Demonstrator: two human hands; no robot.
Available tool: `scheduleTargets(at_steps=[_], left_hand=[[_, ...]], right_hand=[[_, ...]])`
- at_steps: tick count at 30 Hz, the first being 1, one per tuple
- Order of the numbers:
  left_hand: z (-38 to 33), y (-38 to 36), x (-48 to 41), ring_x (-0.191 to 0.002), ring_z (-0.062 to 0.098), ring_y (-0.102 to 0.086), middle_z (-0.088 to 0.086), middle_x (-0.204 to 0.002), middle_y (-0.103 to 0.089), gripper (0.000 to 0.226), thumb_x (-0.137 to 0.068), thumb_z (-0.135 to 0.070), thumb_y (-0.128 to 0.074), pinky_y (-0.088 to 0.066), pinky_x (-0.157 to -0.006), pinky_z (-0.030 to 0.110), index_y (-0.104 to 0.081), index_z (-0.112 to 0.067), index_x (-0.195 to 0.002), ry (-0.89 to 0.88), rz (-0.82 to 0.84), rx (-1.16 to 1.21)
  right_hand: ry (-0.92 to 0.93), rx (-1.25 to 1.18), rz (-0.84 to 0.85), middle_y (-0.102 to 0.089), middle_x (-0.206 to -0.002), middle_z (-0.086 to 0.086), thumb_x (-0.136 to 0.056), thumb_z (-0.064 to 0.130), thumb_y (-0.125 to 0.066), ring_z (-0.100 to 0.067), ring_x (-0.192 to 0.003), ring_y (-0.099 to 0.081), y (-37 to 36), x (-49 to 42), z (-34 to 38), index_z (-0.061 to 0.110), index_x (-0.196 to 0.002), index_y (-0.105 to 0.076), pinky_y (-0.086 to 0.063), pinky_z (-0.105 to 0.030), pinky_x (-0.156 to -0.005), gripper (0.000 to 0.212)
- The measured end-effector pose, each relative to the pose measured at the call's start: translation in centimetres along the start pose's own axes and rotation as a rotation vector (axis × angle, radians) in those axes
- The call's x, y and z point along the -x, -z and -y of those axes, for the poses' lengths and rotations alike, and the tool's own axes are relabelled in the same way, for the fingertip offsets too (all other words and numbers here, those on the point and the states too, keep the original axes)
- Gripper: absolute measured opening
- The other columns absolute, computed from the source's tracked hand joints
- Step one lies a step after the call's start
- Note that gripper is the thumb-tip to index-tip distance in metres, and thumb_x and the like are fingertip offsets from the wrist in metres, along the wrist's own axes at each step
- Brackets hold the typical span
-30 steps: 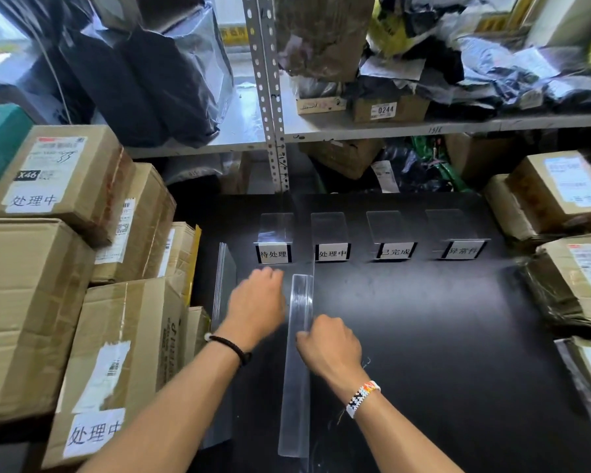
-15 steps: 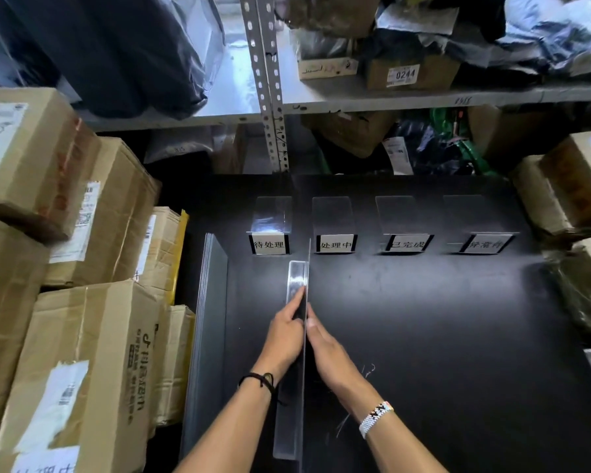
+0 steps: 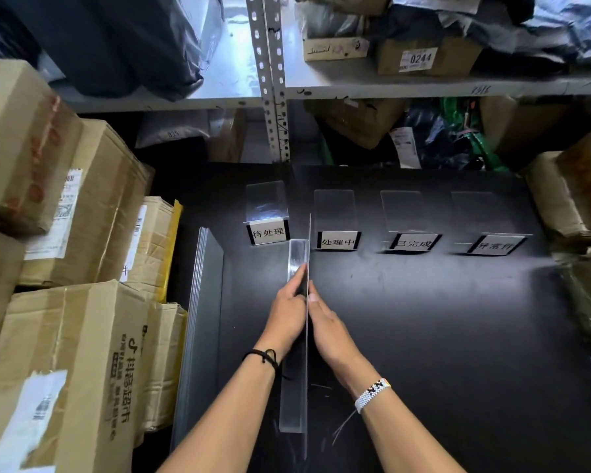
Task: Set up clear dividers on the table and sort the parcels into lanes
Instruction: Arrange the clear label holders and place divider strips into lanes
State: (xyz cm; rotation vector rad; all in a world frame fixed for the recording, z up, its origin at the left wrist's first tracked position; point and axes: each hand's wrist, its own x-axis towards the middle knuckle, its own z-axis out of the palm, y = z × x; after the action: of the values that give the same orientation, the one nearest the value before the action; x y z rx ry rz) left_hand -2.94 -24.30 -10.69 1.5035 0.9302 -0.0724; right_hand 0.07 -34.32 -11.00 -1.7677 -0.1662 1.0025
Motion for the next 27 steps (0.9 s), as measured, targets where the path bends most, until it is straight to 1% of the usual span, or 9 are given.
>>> scheduleTargets(at_steps=[5,11,13,16,18,21,22,25,27], left_hand=[[0.4,-0.2,-0.4,-0.137,0.014,-0.056,-0.003,-0.15,-0.06,0.069,-0.098,0.004,-0.041,-0.042,-0.12,0.038,-0.051,-0.039,-0.152,0.014,0.008,0.026],[-0.2,-0.6,-2.2,-0.141,0.027,-0.054,0.011,-0.151,-0.057,0.067,-0.099,0.003,-0.041,-0.041,-0.12,0.044,-0.054,-0.037,-0.151,-0.002,0.002,0.054],[-0.6,-0.5,-2.9,-0.139,0.024,-0.055,0.008,-0.151,-0.058,0.066,-0.099,0.002,-0.042,-0.043,-0.118,0.042,-0.053,-0.038,-0.151,-0.01,-0.002,0.047],[-1.0,-0.4,-3.7,-0.137,0.021,-0.057,0.004,-0.15,-0.06,0.064,-0.1,0.0,-0.043,-0.046,-0.116,0.039,-0.054,-0.039,-0.15,-0.02,-0.001,0.052],[-1.1,-0.4,-4.1,-0.132,0.017,-0.061,0.002,-0.149,-0.061,0.064,-0.1,-0.002,-0.044,-0.05,-0.11,0.031,-0.054,-0.042,-0.149,-0.021,-0.005,0.053],[-1.2,-0.4,-4.3,-0.115,0.01,-0.068,0.001,-0.148,-0.062,0.063,-0.101,-0.005,-0.045,-0.053,-0.081,0.013,-0.054,-0.047,-0.148,-0.014,-0.007,0.053],[-1.3,-0.4,-4.1,-0.115,0.008,-0.068,-0.001,-0.148,-0.062,0.064,-0.101,-0.006,-0.045,-0.052,-0.079,0.011,-0.053,-0.047,-0.148,-0.015,-0.008,0.048],[-1.0,-0.6,-2.3,-0.132,0.008,-0.059,-0.008,-0.15,-0.06,0.067,-0.099,-0.002,-0.043,-0.047,-0.107,0.019,-0.049,-0.043,-0.152,-0.016,-0.019,0.005],[0.1,-0.6,-0.2,-0.136,0.004,-0.055,-0.01,-0.151,-0.058,0.069,-0.098,0.002,-0.043,-0.043,-0.116,0.025,-0.05,-0.04,-0.153,-0.022,-0.019,-0.006]], right_hand=[[-0.007,0.007,-0.012,-0.037,-0.163,0.018,-0.114,0.043,-0.03,0.005,-0.146,-0.031,0.2,-0.1,-0.6,0.039,-0.161,-0.032,-0.023,-0.022,-0.123,0.048],[-0.014,0.0,-0.009,-0.036,-0.164,0.019,-0.114,0.044,-0.029,0.009,-0.14,-0.029,0.6,-1.5,0.6,0.039,-0.162,-0.03,-0.022,-0.016,-0.116,0.048],[-0.011,0.01,-0.012,-0.037,-0.163,0.017,-0.113,0.044,-0.029,0.008,-0.14,-0.03,0.8,-2.1,1.0,0.04,-0.162,-0.029,-0.023,-0.017,-0.116,0.049],[-0.01,0.009,-0.011,-0.037,-0.164,0.015,-0.114,0.045,-0.027,0.001,-0.149,-0.031,1.0,-2.8,1.4,0.039,-0.163,-0.029,-0.023,-0.021,-0.122,0.05],[-0.012,-0.005,-0.013,-0.037,-0.165,0.015,-0.114,0.044,-0.027,-0.002,-0.151,-0.032,1.0,-3.2,1.5,0.037,-0.163,-0.031,-0.023,-0.024,-0.124,0.05],[-0.009,-0.022,-0.019,-0.037,-0.165,0.016,-0.113,0.045,-0.028,0.0,-0.15,-0.032,1.0,-3.7,1.5,0.039,-0.162,-0.033,-0.024,-0.027,-0.126,0.049],[-0.008,-0.028,-0.019,-0.037,-0.164,0.017,-0.113,0.046,-0.028,0.003,-0.148,-0.032,1.0,-3.8,1.5,0.04,-0.162,-0.033,-0.024,-0.024,-0.124,0.049],[-0.005,-0.047,-0.017,-0.04,-0.161,0.019,-0.113,0.046,-0.029,0.009,-0.138,-0.035,1.0,-3.9,1.2,0.04,-0.161,-0.034,-0.025,-0.017,-0.114,0.049],[-0.01,-0.061,-0.026,-0.041,-0.16,0.018,-0.113,0.045,-0.03,0.008,-0.137,-0.036,1.0,-3.9,1.1,0.037,-0.161,-0.034,-0.025,-0.017,-0.114,0.049]])
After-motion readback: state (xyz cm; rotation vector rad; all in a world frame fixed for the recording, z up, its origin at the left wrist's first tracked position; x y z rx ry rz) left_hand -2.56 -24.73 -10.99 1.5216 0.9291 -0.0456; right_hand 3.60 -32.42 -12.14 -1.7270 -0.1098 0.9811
